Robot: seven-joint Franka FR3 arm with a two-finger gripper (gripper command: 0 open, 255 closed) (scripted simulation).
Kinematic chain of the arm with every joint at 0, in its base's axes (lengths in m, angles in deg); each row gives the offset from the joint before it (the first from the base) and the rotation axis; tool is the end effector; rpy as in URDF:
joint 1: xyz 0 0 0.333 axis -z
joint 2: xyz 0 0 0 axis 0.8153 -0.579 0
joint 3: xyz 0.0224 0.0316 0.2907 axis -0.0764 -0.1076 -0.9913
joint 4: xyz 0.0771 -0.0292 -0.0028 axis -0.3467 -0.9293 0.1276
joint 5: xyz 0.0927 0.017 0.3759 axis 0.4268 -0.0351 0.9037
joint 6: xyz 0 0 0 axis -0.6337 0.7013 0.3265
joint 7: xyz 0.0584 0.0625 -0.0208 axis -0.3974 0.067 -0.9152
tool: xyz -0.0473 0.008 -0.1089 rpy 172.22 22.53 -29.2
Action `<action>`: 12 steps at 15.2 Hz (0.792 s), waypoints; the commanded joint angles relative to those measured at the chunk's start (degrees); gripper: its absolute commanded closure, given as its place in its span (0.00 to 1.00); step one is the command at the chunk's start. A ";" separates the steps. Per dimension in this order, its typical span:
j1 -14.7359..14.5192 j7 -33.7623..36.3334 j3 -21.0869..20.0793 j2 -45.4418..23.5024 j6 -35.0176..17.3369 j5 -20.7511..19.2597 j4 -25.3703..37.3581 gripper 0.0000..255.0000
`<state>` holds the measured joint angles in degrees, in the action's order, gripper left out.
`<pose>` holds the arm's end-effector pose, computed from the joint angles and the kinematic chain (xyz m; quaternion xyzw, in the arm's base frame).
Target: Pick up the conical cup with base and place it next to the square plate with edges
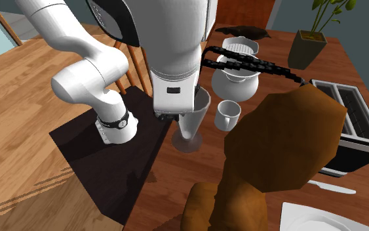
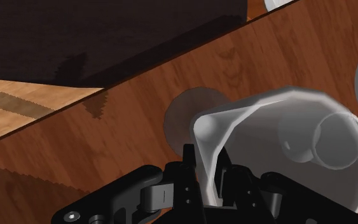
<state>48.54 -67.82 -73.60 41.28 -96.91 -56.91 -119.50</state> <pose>0.3584 0.0460 0.4536 -0.9926 0.0172 0.0831 0.0870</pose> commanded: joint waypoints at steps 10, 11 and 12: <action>-0.04 1.41 0.20 0.59 8.47 -0.28 8.01 1.00; -0.05 1.53 0.22 0.54 9.21 -0.29 8.81 1.00; -0.06 1.65 0.24 0.48 9.95 -0.30 9.62 1.00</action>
<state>48.52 -66.36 -73.31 41.88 -87.63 -57.25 -110.72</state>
